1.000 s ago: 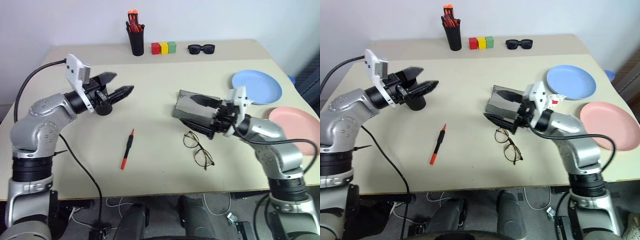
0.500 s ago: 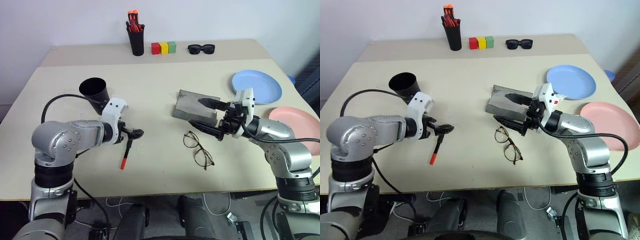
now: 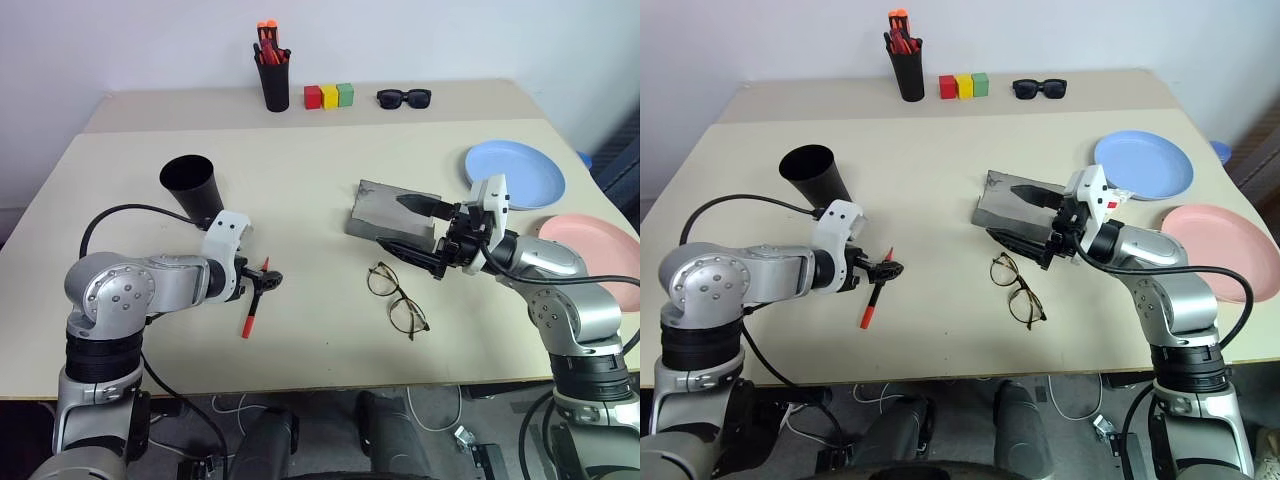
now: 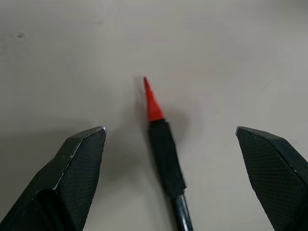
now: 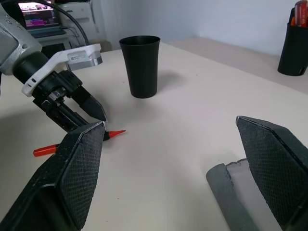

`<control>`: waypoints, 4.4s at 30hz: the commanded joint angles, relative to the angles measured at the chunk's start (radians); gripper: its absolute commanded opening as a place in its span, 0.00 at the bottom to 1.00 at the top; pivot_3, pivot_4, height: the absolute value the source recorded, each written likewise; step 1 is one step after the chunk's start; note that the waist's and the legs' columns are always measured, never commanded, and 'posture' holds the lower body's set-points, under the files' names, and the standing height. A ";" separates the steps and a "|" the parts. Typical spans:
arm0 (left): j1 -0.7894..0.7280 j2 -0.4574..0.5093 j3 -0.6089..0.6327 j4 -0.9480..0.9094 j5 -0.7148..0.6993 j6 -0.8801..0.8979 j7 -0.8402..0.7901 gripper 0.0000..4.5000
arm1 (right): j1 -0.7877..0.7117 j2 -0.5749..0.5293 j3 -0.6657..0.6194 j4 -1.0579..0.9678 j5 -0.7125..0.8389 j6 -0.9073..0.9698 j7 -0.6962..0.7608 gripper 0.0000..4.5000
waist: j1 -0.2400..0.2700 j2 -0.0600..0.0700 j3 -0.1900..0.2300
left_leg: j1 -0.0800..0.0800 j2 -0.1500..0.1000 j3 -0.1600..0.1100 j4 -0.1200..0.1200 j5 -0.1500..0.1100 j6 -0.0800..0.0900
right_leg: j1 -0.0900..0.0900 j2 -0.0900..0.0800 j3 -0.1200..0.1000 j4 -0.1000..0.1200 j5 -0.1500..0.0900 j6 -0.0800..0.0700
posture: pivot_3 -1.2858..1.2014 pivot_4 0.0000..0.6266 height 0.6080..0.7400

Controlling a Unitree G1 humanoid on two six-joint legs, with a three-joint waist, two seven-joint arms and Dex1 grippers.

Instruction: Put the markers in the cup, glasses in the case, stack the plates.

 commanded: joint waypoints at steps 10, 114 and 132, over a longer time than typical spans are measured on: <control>0.061 -0.088 0.047 0.064 -0.123 0.008 0.139 0.01 | -0.011 0.007 -0.015 -0.019 0.004 -0.025 -0.018 1.00 | 0.004 0.001 -0.002 | 0.001 0.000 0.000 0.000 0.000 0.000 | 0.002 -0.001 0.000 0.000 0.000 0.000 | 0.52 0.24 1.00; -0.070 -0.105 -0.071 0.416 0.577 -1.304 -1.127 0.99 | -0.147 0.016 0.052 0.219 -0.192 -0.107 -0.100 1.00 | 0.002 0.000 -0.001 | -0.002 0.000 0.002 0.001 0.000 0.000 | 0.000 0.000 0.001 -0.002 0.002 0.000 | 0.52 0.24 1.00; -0.642 -0.387 -0.323 1.377 0.919 -1.593 -1.327 0.99 | -0.014 -0.020 -0.045 0.113 -0.158 -0.071 -0.126 1.00 | -0.010 0.001 -0.001 | -0.001 0.000 0.004 0.000 -0.002 0.004 | 0.004 0.001 0.001 -0.012 0.005 0.003 | 0.52 0.24 1.00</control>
